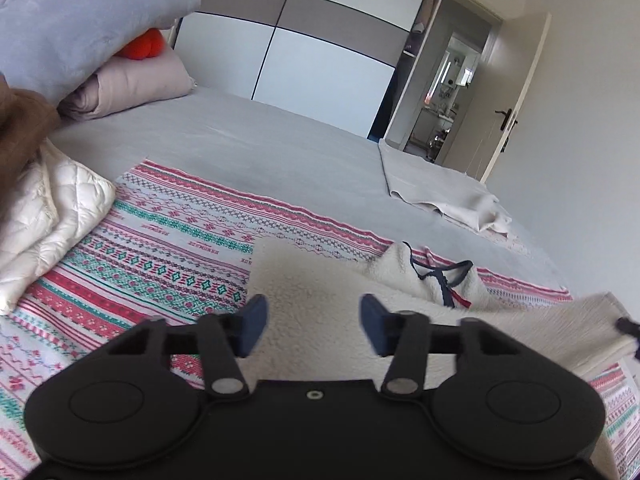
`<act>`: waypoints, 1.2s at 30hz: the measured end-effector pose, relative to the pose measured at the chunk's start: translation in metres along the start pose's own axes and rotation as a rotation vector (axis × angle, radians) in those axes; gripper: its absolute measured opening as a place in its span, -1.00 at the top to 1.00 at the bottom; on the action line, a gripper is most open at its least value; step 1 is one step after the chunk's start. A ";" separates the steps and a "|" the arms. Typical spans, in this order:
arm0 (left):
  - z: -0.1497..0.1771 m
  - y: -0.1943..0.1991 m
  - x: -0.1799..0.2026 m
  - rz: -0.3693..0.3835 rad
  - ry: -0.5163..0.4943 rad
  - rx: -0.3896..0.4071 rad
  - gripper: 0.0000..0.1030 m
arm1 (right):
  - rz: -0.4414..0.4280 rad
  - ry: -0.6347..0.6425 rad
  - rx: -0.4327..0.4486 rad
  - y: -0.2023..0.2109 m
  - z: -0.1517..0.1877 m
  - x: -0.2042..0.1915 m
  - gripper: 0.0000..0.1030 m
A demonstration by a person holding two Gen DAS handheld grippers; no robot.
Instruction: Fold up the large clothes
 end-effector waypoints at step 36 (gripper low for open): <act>0.010 -0.121 -0.045 -0.078 0.208 0.032 0.49 | 0.381 0.291 -0.134 -0.094 0.068 0.074 0.78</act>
Point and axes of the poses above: each gripper's, at about its wrist camera, not at the fingertips, and y roughly against the way its jaws point, x to its right, z to its underside, the point moved 4 cm from there along -y, roughly the way its jaws point, and after that the axes turned 14 degrees about y, right-handed, at the moved point
